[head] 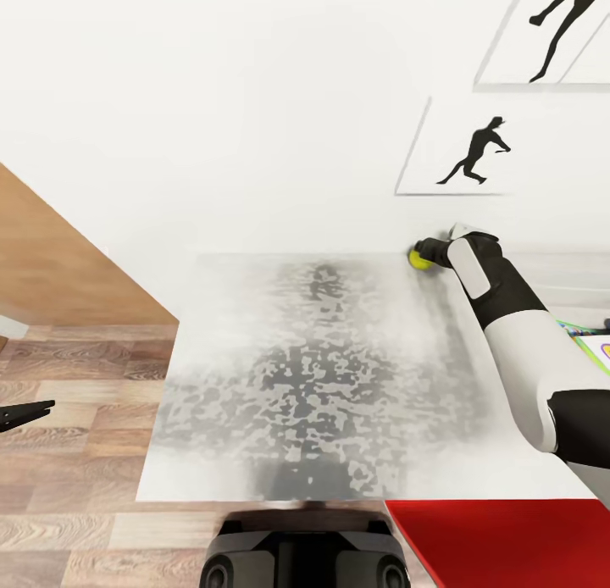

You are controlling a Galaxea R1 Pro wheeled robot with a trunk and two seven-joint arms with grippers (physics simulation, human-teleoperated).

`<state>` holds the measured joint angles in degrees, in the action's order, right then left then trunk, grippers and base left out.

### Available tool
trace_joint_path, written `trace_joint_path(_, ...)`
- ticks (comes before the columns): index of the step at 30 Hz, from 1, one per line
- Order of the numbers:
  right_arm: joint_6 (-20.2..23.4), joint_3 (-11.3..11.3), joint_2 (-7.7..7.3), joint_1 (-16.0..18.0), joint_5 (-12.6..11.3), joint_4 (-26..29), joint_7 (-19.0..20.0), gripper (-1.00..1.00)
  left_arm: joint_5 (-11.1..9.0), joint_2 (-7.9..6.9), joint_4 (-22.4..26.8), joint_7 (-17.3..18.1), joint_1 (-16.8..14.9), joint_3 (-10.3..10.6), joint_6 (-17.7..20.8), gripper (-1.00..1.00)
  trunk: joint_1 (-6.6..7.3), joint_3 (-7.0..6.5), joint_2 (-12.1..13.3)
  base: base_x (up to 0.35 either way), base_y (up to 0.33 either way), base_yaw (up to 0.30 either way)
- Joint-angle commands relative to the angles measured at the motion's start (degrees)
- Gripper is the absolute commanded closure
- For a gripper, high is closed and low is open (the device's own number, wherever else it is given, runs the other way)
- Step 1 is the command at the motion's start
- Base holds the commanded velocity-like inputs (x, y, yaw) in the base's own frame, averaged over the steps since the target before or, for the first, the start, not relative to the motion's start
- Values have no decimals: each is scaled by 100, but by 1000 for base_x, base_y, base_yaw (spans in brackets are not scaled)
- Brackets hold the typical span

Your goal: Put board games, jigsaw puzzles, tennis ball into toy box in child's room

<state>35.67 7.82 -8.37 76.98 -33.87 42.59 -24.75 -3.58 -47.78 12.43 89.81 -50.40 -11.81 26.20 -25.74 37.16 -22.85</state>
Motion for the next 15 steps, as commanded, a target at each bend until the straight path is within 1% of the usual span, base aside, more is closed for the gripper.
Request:
trace_joint_path(1,-17,36,-6,1,-182,-112,-55,100,-29,-3,-4,19,-5,30,61,-100,-4,8,-7,-43,0,0)
trace_joint_path(4,-12,36,-11,1,-192,-111,-51,100,-29,-3,-4,19,-5,30,61,-100,-4,8,-7,-74,0,0)
trace_joint_path(7,-5,34,-45,1,-209,-110,-49,100,-29,-3,-4,19,-5,30,61,-100,-4,8,-7,-164,0,0)
trace_joint_path(10,3,31,-80,1,-221,-110,-48,100,-29,-3,-4,19,-5,30,61,-100,-4,8,-7,-251,0,0)
trace_joint_path(15,85,29,-137,1,-232,-63,-53,100,-29,-3,-4,19,-5,30,61,-100,-4,8,-7,-310,0,0)
